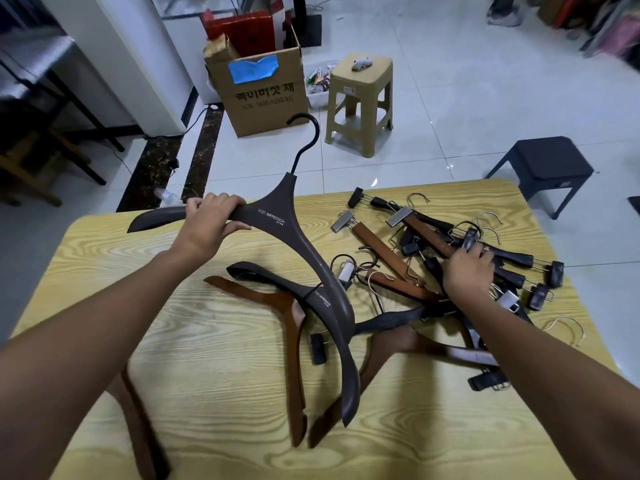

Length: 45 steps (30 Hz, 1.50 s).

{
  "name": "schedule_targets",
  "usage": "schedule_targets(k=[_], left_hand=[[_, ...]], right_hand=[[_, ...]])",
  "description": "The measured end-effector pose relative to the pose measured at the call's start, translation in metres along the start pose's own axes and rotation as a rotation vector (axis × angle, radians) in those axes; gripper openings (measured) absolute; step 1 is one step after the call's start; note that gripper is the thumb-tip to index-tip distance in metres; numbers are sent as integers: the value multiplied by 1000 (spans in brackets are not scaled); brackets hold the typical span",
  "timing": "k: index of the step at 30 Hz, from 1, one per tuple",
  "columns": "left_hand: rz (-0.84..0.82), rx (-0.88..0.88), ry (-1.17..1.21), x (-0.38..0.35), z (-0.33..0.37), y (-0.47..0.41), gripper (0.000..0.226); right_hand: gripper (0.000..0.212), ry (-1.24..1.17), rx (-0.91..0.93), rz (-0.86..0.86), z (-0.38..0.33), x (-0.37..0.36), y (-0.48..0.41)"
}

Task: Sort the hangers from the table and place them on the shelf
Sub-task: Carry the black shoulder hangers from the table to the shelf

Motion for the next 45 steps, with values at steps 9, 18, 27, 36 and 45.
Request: schedule_targets(k=[9, 18, 27, 36, 45], left_hand=[[72, 51, 71, 22, -20, 7, 40], [138, 139, 75, 61, -63, 19, 37], [121, 130, 118, 44, -76, 26, 38], [131, 78, 150, 31, -77, 17, 35], [110, 58, 151, 27, -81, 14, 36]], right_hand=[[35, -168, 619, 58, -159, 21, 108], [42, -78, 776, -297, -262, -48, 185], [55, -95, 541, -234, -278, -53, 197], [74, -214, 461, -161, -273, -49, 212], [50, -430, 549, 87, -261, -22, 212]])
Point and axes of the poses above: each hand's wrist, its own y-axis away from the middle knuckle, its own x-axis out of the back of the hand, z = x × y, the point moved 10 cm from there along -y, towards the middle knuckle, and after that the axes turned 1 degree about x, right-handed, at the moved point
